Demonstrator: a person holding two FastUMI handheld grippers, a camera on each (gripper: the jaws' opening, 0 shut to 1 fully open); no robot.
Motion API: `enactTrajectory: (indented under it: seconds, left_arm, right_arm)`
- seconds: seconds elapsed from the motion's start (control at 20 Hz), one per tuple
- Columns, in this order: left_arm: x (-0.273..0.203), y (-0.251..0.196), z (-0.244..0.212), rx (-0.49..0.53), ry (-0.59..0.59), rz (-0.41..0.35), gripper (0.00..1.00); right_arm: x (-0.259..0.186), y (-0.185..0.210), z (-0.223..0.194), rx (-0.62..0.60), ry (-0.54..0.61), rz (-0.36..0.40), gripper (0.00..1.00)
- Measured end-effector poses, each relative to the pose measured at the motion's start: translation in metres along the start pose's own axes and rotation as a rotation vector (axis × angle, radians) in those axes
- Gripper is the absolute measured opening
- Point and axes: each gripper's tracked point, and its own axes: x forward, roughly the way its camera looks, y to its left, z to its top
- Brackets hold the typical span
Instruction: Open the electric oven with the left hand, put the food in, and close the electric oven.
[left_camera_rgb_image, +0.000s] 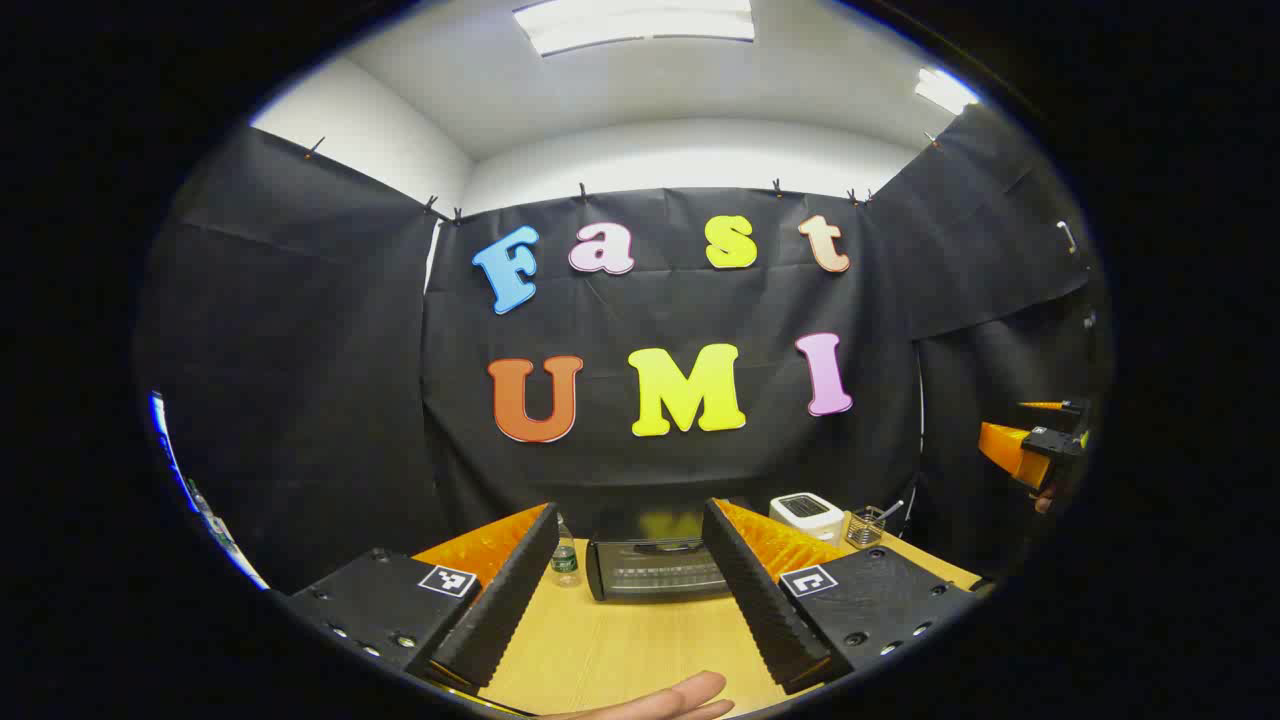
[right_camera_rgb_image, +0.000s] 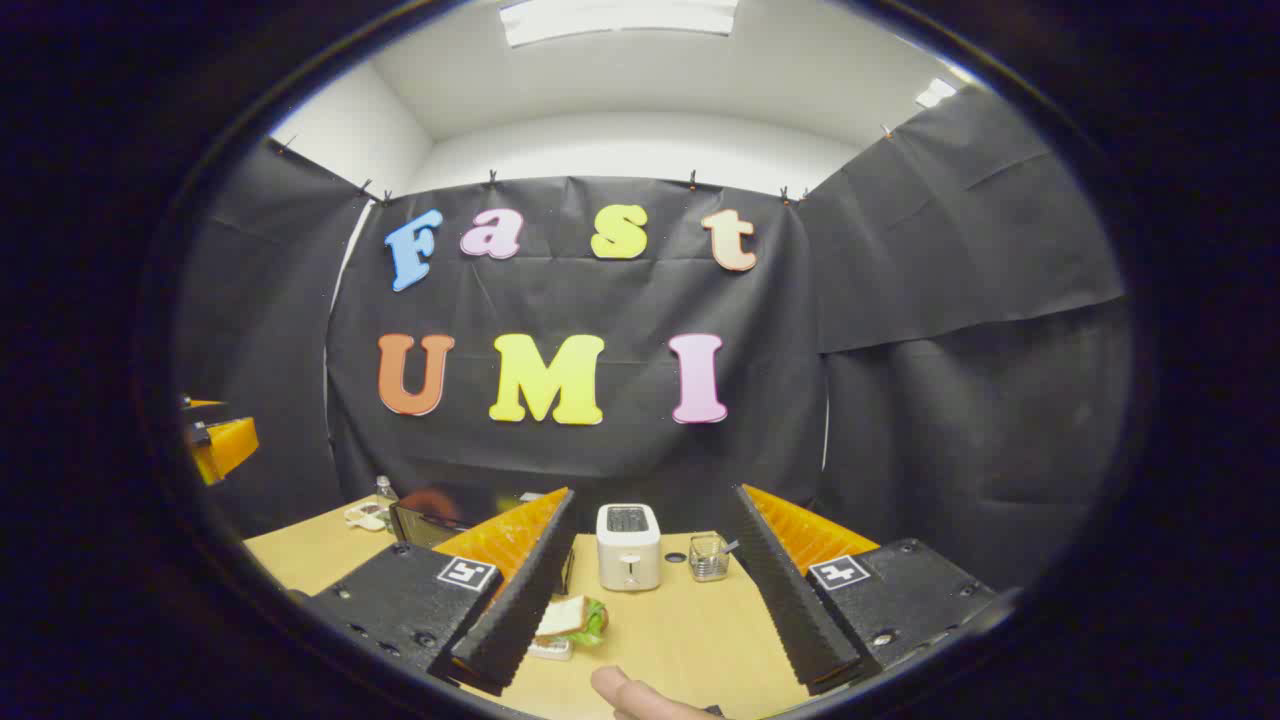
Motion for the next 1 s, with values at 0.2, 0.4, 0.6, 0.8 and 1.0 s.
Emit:
enactTrajectory:
  seconds: [0.2,0.4,0.6,0.8,1.0]
  left_arm:
    - [-0.002,0.0,0.005,0.031,-0.014,0.012,0.96]
    - [0.006,-0.007,-0.006,0.039,0.016,0.009,0.95]
    - [0.016,-0.01,-0.021,0.043,0.049,0.013,0.95]
    - [0.036,-0.011,-0.036,0.033,0.074,0.005,0.96]
    - [0.069,-0.014,-0.05,0.025,0.099,-0.009,0.96]
  right_arm:
    - [0.0,-0.007,-0.005,0.006,0.023,-0.01,0.98]
    - [0.0,-0.015,-0.006,0.006,0.028,-0.02,0.98]
    - [0.002,-0.017,-0.009,0.014,0.03,-0.019,0.98]
    - [0.01,-0.018,-0.009,0.021,0.019,-0.012,0.98]
    - [0.025,-0.011,-0.009,0.017,0.022,0.014,0.98]
